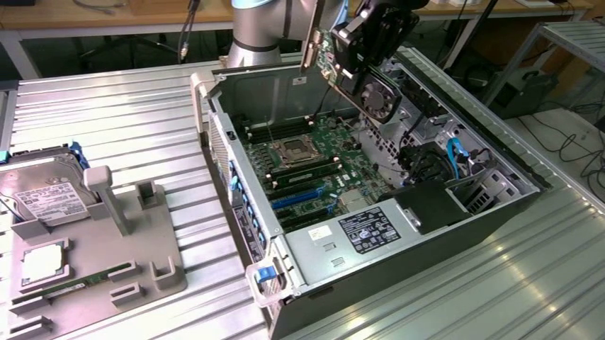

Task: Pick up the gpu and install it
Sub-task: 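Insert the gpu into the slot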

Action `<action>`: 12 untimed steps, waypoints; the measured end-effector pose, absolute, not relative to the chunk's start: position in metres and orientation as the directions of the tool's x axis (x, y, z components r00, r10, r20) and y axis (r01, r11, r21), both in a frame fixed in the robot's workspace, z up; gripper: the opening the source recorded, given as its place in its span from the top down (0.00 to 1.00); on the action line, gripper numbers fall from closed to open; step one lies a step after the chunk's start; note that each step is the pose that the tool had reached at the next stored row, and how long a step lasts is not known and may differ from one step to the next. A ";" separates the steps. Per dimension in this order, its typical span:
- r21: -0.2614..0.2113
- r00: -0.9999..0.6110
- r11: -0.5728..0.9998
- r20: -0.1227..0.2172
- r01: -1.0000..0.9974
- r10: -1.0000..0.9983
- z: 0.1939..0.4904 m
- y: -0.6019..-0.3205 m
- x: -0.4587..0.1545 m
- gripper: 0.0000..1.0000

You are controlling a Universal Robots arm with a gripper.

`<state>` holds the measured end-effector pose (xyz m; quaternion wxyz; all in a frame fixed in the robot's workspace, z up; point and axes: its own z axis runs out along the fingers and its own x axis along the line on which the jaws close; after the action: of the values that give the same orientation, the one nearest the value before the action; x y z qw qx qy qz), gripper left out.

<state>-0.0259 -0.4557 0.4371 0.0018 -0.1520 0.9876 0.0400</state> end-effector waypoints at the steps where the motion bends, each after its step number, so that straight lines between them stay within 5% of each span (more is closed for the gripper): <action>1: 0.078 -0.952 0.948 -0.016 -0.307 -0.307 0.437 -0.456 -0.026 0.72; 12: 0.078 -0.915 0.912 -0.016 -0.404 -0.404 0.437 -0.456 -0.026 0.72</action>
<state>-0.0259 -0.4558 0.4368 -0.0004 -0.2064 0.9777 0.0400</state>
